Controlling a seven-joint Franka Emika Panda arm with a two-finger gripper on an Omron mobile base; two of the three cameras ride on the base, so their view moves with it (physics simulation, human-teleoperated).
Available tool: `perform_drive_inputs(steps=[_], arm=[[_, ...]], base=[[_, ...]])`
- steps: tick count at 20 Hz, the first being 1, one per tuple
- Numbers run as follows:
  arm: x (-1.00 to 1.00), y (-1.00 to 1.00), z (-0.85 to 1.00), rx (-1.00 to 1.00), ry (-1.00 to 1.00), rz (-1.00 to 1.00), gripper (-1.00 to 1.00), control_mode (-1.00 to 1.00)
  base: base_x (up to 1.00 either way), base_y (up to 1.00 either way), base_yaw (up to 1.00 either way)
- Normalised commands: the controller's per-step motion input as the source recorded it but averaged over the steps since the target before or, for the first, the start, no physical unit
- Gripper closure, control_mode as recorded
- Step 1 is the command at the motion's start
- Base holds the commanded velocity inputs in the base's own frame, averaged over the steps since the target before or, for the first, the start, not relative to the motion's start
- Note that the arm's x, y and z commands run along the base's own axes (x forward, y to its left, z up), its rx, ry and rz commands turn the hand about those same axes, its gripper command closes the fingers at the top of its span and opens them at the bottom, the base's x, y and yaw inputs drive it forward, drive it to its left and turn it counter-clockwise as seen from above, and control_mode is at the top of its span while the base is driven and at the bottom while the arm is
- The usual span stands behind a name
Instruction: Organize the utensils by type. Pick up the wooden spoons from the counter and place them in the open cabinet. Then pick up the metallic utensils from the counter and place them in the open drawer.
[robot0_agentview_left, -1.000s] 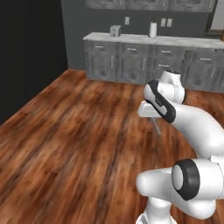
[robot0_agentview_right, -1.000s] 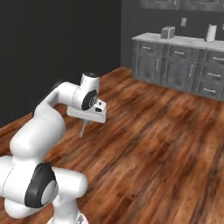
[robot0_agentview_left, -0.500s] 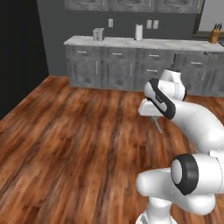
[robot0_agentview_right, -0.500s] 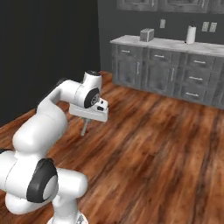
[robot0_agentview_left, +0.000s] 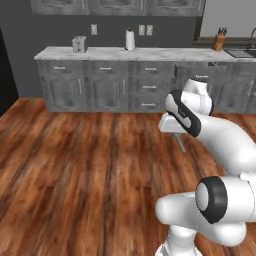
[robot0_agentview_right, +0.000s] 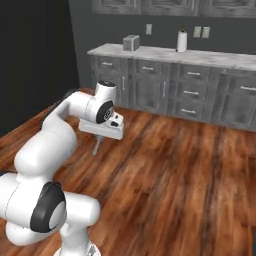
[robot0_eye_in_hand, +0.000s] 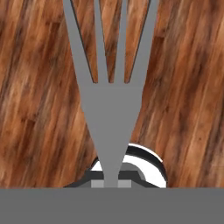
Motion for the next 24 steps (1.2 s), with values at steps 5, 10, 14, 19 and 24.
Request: perform_drive_inputs(steps=[5, 10, 14, 19, 24], arm=[[0.0, 0.0, 0.0, 0.0, 0.0, 0.0, 1.0, 1.0], [0.0, 0.0, 0.0, 0.0, 0.0, 0.0, 1.0, 1.0], [0.0, 0.0, 0.0, 0.0, 0.0, 0.0, 1.0, 1.0], [0.0, 0.0, 0.0, 0.0, 0.0, 0.0, 1.0, 1.0], [0.0, 0.0, 0.0, 0.0, 0.0, 0.0, 1.0, 1.0]], base=[[1.0, 0.08, -0.16], [1.0, 0.13, -0.12], [1.0, 0.15, -0.21], [1.0, 0.17, -0.27], [1.0, 0.16, -0.28]])
